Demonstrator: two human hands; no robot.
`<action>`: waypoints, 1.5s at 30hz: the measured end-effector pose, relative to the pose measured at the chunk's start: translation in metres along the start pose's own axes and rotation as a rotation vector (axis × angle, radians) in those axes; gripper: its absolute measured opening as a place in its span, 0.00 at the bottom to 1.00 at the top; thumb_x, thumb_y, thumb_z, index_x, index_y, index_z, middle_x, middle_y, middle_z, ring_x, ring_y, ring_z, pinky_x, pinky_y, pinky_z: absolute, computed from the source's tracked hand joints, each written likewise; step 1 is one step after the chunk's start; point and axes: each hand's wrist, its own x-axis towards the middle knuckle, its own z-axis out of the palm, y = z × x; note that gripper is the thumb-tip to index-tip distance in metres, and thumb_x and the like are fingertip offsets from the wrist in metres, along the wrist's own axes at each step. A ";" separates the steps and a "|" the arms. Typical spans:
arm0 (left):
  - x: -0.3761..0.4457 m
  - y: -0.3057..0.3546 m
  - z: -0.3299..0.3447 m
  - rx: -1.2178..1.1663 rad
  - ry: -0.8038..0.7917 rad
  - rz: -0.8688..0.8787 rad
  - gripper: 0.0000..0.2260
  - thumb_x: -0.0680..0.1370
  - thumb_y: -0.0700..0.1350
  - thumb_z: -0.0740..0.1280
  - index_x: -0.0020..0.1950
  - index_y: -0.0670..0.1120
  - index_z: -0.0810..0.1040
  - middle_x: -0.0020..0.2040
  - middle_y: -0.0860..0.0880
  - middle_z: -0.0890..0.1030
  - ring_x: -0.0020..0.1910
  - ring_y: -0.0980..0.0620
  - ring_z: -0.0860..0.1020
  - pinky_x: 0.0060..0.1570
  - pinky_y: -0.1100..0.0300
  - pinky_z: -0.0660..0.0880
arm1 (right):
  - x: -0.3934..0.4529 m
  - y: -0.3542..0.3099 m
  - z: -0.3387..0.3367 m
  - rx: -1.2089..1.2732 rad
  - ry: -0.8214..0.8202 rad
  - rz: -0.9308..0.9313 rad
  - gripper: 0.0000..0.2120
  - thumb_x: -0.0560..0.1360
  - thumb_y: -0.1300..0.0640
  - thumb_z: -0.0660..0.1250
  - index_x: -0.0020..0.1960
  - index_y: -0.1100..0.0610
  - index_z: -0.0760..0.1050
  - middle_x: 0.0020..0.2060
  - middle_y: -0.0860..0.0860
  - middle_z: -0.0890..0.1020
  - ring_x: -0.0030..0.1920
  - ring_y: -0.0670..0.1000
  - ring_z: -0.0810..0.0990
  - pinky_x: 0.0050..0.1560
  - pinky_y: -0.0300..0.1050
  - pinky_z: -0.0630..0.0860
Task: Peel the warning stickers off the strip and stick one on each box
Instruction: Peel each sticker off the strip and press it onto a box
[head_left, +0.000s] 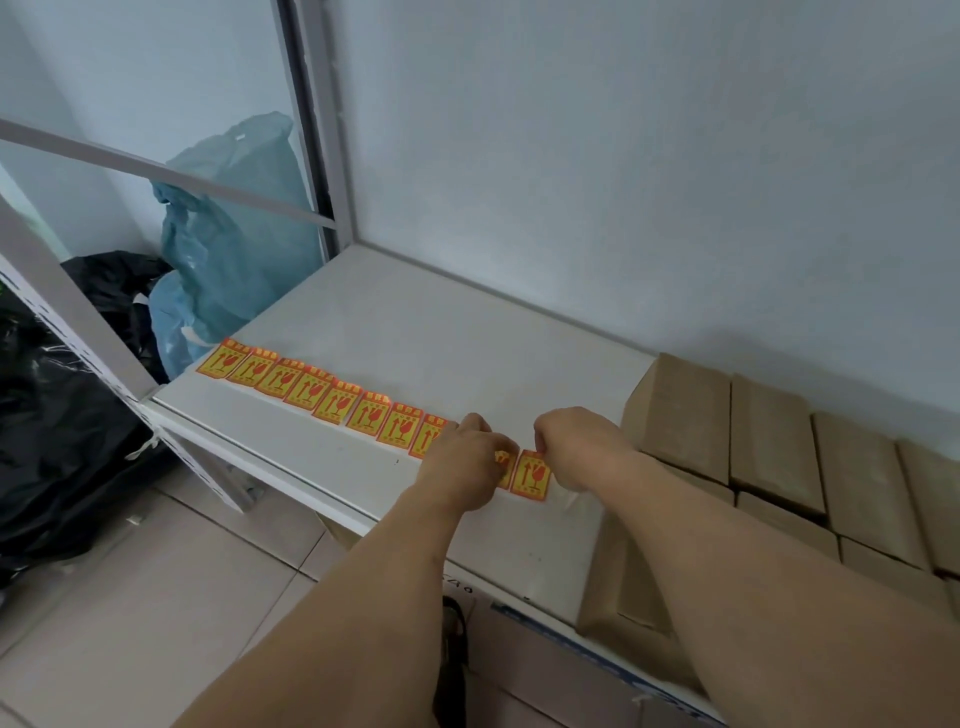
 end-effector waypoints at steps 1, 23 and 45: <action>0.000 0.001 0.000 -0.002 -0.003 -0.006 0.15 0.79 0.46 0.65 0.65 0.58 0.76 0.60 0.50 0.71 0.58 0.49 0.70 0.59 0.54 0.69 | -0.002 0.001 -0.002 -0.004 0.006 -0.003 0.10 0.75 0.64 0.64 0.53 0.56 0.77 0.49 0.53 0.80 0.48 0.53 0.78 0.49 0.48 0.79; 0.010 0.109 -0.021 -0.263 0.133 0.015 0.17 0.80 0.58 0.56 0.62 0.52 0.77 0.59 0.52 0.77 0.56 0.51 0.76 0.55 0.53 0.73 | -0.082 0.136 -0.100 0.471 0.191 0.035 0.05 0.78 0.54 0.64 0.51 0.53 0.76 0.45 0.49 0.80 0.46 0.50 0.78 0.47 0.47 0.74; 0.026 0.142 -0.003 -0.268 0.054 -0.025 0.24 0.76 0.64 0.60 0.67 0.54 0.72 0.61 0.55 0.77 0.56 0.52 0.76 0.54 0.53 0.75 | -0.018 0.179 -0.056 0.674 0.244 0.097 0.03 0.76 0.53 0.68 0.47 0.50 0.74 0.44 0.48 0.80 0.44 0.49 0.78 0.43 0.43 0.73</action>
